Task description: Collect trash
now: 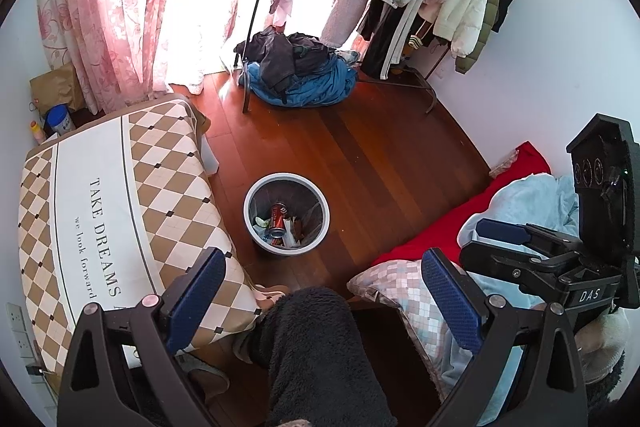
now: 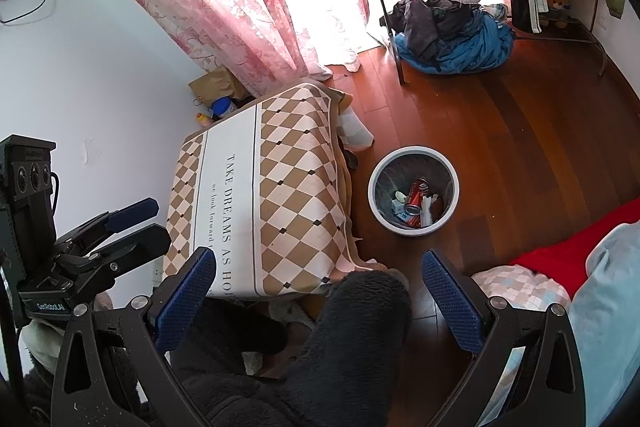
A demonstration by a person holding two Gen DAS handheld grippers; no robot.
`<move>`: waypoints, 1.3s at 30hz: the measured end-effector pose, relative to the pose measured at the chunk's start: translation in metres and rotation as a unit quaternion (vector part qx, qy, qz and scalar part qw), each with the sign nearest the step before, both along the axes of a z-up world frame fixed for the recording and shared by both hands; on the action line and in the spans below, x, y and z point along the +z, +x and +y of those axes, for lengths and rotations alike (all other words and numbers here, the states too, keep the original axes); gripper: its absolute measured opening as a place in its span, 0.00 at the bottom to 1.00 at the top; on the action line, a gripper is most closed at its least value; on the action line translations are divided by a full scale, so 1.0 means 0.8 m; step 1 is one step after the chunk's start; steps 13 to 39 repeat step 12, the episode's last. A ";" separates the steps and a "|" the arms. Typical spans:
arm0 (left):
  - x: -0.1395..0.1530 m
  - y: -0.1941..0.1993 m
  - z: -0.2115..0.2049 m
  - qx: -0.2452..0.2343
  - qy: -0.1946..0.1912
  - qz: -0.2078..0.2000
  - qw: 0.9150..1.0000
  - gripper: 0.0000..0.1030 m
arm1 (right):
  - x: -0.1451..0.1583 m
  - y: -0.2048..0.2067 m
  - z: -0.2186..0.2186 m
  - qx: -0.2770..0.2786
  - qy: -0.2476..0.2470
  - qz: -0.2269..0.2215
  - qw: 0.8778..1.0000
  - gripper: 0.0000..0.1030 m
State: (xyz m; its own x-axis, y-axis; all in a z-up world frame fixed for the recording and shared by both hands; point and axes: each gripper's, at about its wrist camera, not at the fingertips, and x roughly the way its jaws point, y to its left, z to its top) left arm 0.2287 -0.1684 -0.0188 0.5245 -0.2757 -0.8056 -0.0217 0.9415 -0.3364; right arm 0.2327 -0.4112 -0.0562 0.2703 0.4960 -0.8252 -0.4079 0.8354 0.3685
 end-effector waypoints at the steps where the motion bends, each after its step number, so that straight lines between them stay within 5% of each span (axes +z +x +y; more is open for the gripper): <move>1: 0.001 -0.001 -0.001 0.001 0.000 0.000 1.000 0.97 | 0.000 0.000 0.001 0.001 0.000 0.000 1.000 1.00; 39: 0.001 -0.001 0.001 0.005 -0.001 -0.003 1.000 0.97 | 0.001 0.002 0.003 0.002 0.000 0.000 1.000 1.00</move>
